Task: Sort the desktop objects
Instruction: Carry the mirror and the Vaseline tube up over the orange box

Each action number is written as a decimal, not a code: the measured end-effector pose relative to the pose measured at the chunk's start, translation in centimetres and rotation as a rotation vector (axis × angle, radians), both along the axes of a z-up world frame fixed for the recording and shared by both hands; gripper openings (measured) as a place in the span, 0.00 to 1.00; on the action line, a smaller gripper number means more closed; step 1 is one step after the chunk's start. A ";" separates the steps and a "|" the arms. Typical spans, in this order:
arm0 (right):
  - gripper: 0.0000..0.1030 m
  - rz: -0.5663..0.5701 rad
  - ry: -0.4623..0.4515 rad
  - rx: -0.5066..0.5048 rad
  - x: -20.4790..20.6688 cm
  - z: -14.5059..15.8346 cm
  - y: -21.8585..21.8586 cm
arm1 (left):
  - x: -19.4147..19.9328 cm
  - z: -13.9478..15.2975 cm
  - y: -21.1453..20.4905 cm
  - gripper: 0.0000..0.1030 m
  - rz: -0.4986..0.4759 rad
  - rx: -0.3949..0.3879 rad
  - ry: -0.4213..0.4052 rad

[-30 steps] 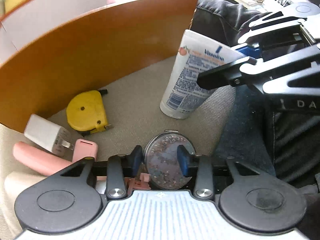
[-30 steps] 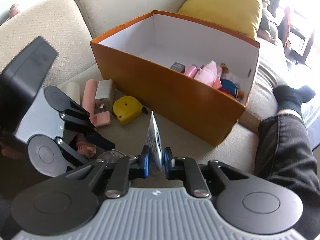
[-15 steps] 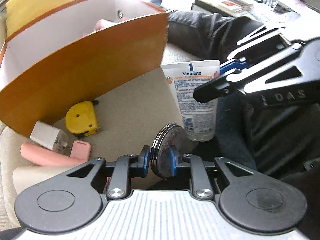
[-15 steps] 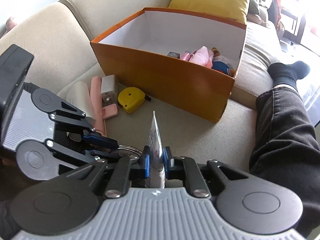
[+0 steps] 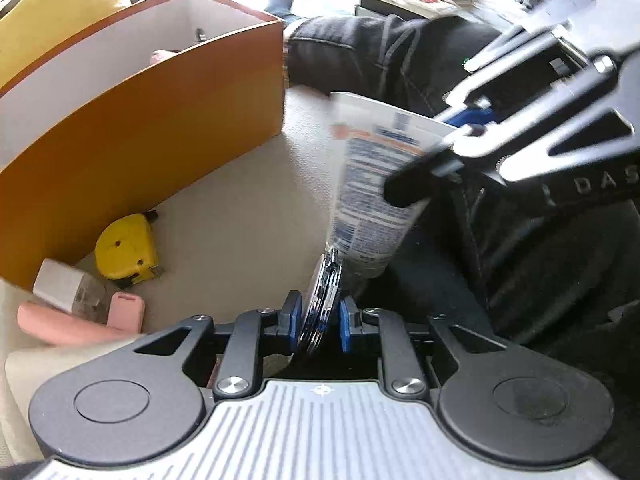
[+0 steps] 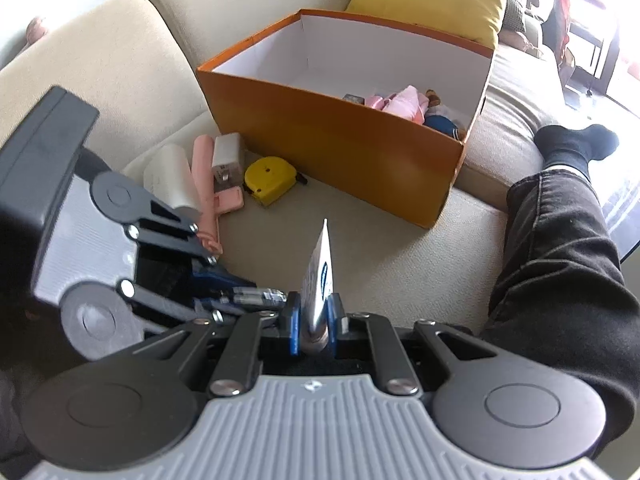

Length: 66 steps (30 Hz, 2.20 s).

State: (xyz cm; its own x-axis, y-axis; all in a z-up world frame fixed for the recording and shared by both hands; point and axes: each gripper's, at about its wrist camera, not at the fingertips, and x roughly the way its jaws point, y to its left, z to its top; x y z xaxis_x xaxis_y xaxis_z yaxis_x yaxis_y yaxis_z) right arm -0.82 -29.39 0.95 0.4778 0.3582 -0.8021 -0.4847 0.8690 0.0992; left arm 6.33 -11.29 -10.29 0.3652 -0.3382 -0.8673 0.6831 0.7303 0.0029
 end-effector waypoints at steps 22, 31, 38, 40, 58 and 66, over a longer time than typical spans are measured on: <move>0.12 -0.058 -0.268 0.216 6.8 10.1 2.7 | 7.8 13.4 11.1 0.15 0.437 -0.336 -0.167; 0.12 -0.080 -0.284 0.221 13.4 9.8 7.6 | 13.6 14.0 14.2 0.15 0.579 -0.391 -0.182; 0.12 -0.052 -0.223 0.168 16.5 6.8 10.3 | 16.2 11.4 15.3 0.15 0.612 -0.369 -0.147; 0.12 -0.048 -0.198 0.140 17.0 5.7 10.8 | 16.6 10.4 15.6 0.15 0.625 -0.372 -0.129; 0.12 -0.057 -0.093 -0.064 18.9 1.0 13.0 | 16.3 7.5 17.2 0.15 0.631 -0.399 -0.070; 0.12 0.040 -0.039 -0.048 19.0 1.8 12.4 | 16.1 7.4 17.2 0.15 0.628 -0.391 -0.063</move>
State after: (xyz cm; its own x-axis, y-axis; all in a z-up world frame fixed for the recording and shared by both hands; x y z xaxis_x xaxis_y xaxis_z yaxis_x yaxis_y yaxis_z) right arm 18.21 -17.04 2.72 0.4956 0.3392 -0.7996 -0.5218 0.8522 0.0381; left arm 22.41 5.92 -2.93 0.6367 -0.3291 -0.6974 0.1434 0.9391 -0.3122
